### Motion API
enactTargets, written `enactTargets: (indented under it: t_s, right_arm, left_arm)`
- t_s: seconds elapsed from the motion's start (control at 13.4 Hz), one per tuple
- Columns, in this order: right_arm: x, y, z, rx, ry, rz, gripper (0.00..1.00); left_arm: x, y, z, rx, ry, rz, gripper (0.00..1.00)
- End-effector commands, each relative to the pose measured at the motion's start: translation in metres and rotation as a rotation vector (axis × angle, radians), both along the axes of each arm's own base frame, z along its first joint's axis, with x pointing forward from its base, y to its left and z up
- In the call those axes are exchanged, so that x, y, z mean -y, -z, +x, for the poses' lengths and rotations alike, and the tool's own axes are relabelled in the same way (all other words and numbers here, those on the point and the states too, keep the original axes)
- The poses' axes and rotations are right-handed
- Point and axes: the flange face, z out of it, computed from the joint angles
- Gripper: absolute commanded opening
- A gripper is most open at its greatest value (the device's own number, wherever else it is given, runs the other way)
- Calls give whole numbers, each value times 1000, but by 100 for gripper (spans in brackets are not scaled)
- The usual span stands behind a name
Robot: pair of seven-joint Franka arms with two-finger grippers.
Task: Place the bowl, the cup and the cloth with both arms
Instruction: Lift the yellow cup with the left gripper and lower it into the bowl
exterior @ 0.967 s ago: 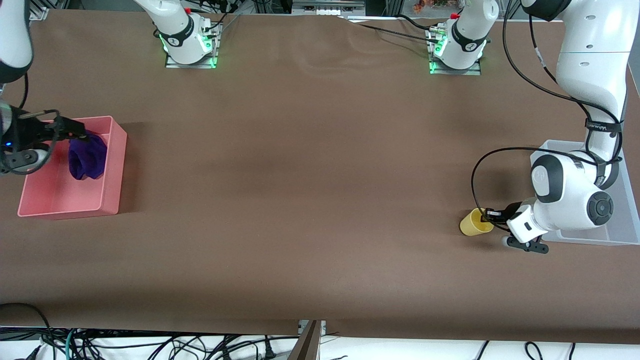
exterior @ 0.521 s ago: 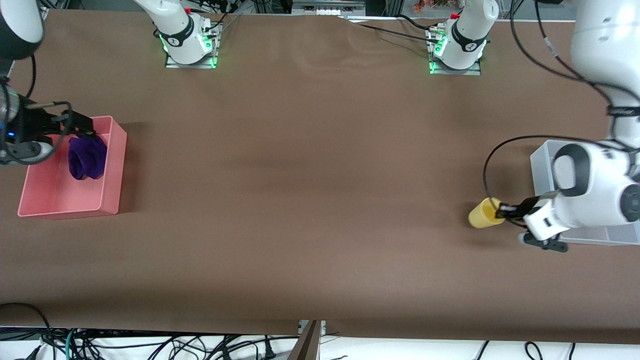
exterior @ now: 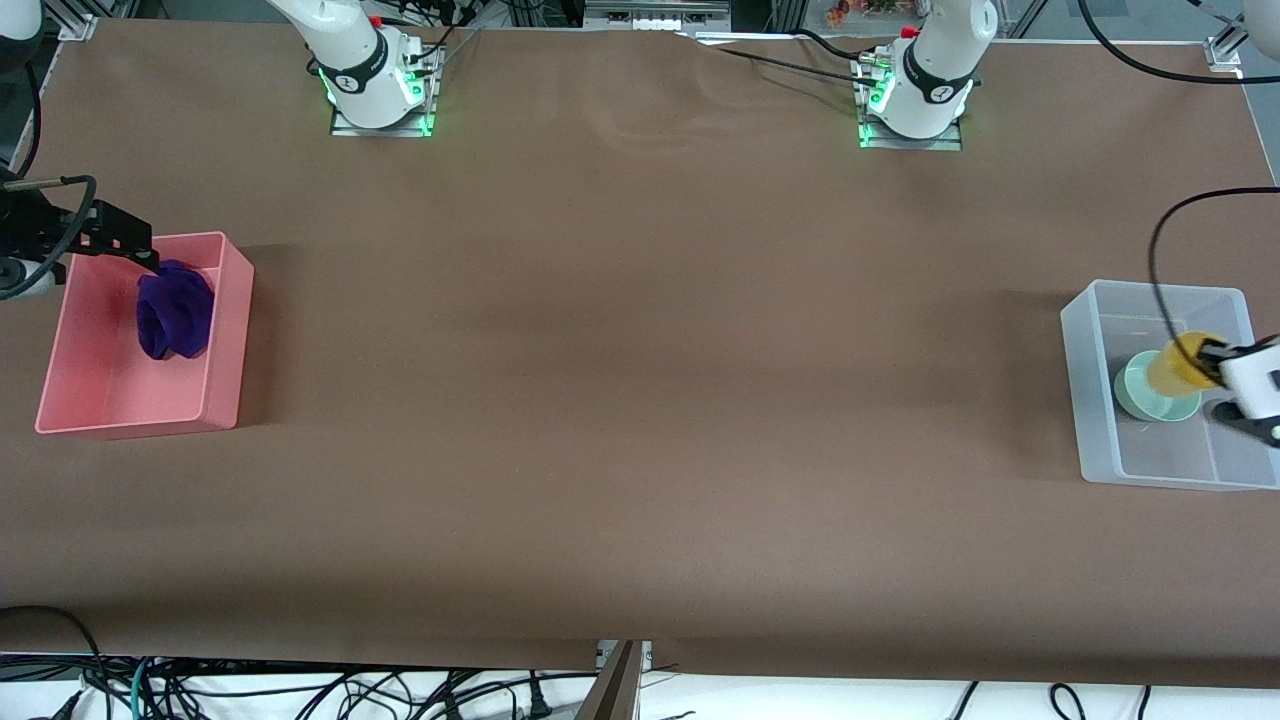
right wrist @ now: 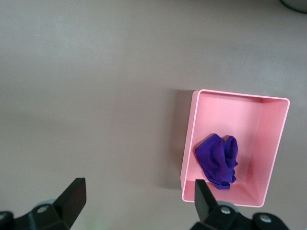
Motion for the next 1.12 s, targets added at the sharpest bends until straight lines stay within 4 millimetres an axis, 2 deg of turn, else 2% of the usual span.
enactTargets:
  t_s: [0.0, 0.15, 0.3, 0.37, 0.45, 0.52, 0.6, 0.74, 0.82, 0.97, 1.04]
  right_arm:
    - [2, -6, -7, -12, 82, -7, 100]
    - [3, -3, -6, -21, 107, -6, 100]
    - [14, -2, -4, -24, 122, -7, 100]
    - [14, -2, -3, -24, 122, -7, 100]
    - [13, -1, -3, -24, 121, -8, 100]
    - [13, -1, -3, -22, 119, -8, 100]
    - [13, -2, -3, -21, 119, -8, 100]
    - [12, -2, -3, -19, 118, -8, 100]
    - [12, -2, -3, -19, 118, -8, 100]
    - [11, -2, -2, -19, 116, -8, 100]
    - [11, -1, -2, -22, 116, -8, 100]
  left_arm:
    - [-39, 43, -15, -41, 80, 2, 0]
    - [-46, 73, -21, -45, 90, -9, 0]
    - [-56, 98, -24, -41, 109, -17, 0]
    - [-66, 114, -28, -33, 119, -22, 1]
    - [-69, 115, -25, -1, 133, -15, 15]
    - [-69, 112, -20, 26, 144, -10, 52]
    - [-68, 110, -19, 38, 131, -16, 99]
    - [-57, 93, -12, 63, 132, -24, 100]
    - [-50, 71, -10, 109, 110, -57, 100]
    - [-13, 27, -4, 163, 62, -154, 100]
    - [11, 4, -2, 170, 54, -184, 100]
